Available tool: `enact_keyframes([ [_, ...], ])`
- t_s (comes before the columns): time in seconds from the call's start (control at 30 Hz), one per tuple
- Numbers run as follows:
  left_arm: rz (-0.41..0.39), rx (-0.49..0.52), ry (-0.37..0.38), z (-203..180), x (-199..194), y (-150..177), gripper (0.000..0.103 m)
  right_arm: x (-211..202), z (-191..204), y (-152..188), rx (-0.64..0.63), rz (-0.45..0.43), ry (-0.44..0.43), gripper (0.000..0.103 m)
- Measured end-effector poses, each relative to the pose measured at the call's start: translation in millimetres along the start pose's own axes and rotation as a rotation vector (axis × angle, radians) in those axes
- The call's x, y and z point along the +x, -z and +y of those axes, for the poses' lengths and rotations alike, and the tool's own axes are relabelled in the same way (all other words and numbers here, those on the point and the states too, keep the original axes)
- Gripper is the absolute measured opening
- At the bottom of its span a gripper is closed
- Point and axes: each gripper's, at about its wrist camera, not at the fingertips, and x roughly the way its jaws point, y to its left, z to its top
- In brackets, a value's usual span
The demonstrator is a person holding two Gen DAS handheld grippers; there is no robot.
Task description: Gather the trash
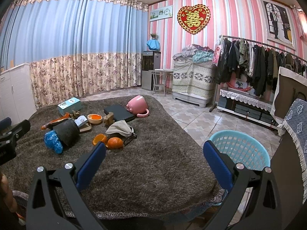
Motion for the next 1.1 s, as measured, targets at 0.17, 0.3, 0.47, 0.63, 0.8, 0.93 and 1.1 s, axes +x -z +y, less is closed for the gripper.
enact_keyframes([
  [0.17,0.001,0.002,-0.001,2,1,0,0.098,-5,-6,-2,0.004,0.003,-0.001,0.099],
  [0.3,0.001,0.0,0.0,1,1,1,0.098,-5,-6,-2,0.005,0.002,-0.001,0.099],
  [0.47,0.001,0.0,-0.001,2,1,0,0.098,-4,-5,-2,0.005,0.003,-0.002,0.099],
  [0.63,0.013,-0.005,-0.003,19,10,8,0.098,-2,-4,1,0.008,0.006,-0.005,0.099],
  [0.8,0.018,-0.009,-0.002,22,13,11,0.098,-2,-4,2,0.005,0.003,-0.002,0.099],
  [0.93,0.031,-0.007,-0.007,18,29,21,0.098,-3,-5,1,0.006,0.004,-0.004,0.099],
  [1.1,0.046,-0.01,-0.008,15,35,23,0.098,4,-2,5,0.006,0.011,-0.006,0.099],
])
